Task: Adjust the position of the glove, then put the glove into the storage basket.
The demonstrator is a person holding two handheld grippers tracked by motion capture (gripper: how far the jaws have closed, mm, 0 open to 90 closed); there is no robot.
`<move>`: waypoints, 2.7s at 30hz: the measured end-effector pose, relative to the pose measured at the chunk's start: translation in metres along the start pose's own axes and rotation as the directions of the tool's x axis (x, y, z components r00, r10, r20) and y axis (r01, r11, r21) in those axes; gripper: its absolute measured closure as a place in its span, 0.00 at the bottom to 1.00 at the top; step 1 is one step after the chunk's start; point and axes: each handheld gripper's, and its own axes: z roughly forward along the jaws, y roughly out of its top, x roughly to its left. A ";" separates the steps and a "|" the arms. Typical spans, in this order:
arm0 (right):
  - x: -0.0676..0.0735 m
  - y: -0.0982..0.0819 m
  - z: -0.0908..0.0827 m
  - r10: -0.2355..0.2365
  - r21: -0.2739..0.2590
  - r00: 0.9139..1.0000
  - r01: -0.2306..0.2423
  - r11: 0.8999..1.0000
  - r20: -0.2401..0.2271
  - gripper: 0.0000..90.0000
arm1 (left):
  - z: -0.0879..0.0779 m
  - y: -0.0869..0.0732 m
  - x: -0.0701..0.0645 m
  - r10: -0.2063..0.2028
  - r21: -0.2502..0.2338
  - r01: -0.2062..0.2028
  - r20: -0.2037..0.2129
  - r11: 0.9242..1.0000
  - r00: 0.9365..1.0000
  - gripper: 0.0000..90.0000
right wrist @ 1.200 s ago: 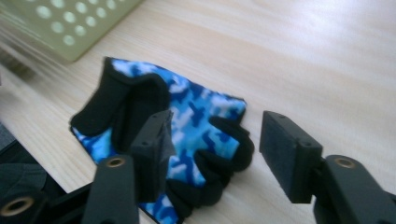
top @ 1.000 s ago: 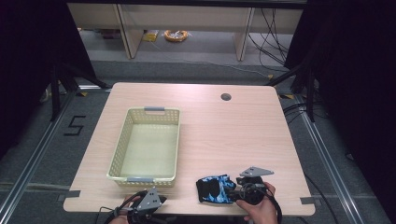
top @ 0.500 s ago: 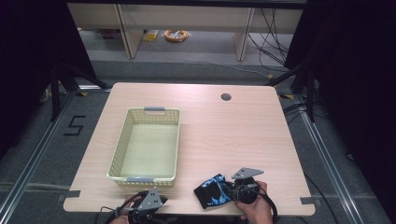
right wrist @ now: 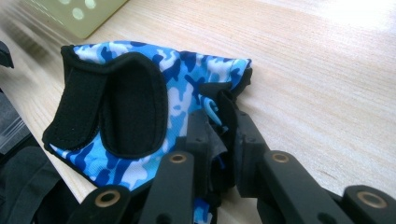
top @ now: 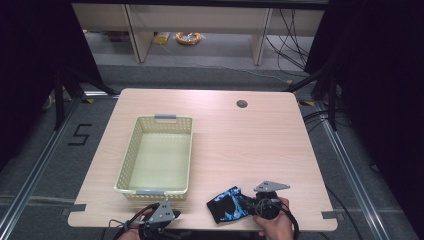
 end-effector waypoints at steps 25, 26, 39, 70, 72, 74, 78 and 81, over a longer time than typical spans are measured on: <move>-0.001 -0.004 0.000 0.011 -0.009 1.000 -0.011 1.000 -0.018 0.88 | 0.041 0.037 -0.009 -0.126 -0.028 0.128 0.074 0.991 0.989 0.47; -0.001 -0.004 0.000 0.008 -0.008 1.000 -0.008 1.000 -0.020 0.88 | 0.046 0.041 -0.009 -0.110 -0.019 0.111 0.070 0.994 0.991 0.47; -0.002 -0.005 0.000 -0.005 -0.006 1.000 0.005 1.000 -0.027 0.88 | 0.064 0.054 -0.009 -0.122 -0.039 0.123 0.026 0.992 0.992 0.45; 0.003 -0.003 0.002 -0.010 0.021 0.999 0.011 1.000 -0.043 0.88 | 0.061 0.043 -0.012 -0.219 0.033 0.218 0.041 0.975 0.975 0.48; 0.003 -0.003 0.000 -0.022 0.015 1.000 0.022 1.000 -0.018 0.88 | 0.061 0.043 -0.014 -0.235 0.022 0.234 0.048 0.972 0.971 0.49; 0.004 -0.004 0.002 -0.017 -0.007 1.000 0.017 1.000 -0.020 0.88 | 0.064 0.046 -0.012 -0.250 0.020 0.249 0.060 0.968 0.966 0.49; 0.003 -0.004 0.000 -0.024 0.015 1.000 0.024 1.000 -0.020 0.88 | 0.069 0.050 -0.005 -0.281 0.013 0.281 0.069 0.960 0.957 0.51; 0.002 -0.004 0.000 -0.022 0.013 1.000 0.022 1.000 -0.018 0.88 | 0.073 0.053 -0.003 -0.267 0.001 0.267 0.067 0.964 0.961 0.57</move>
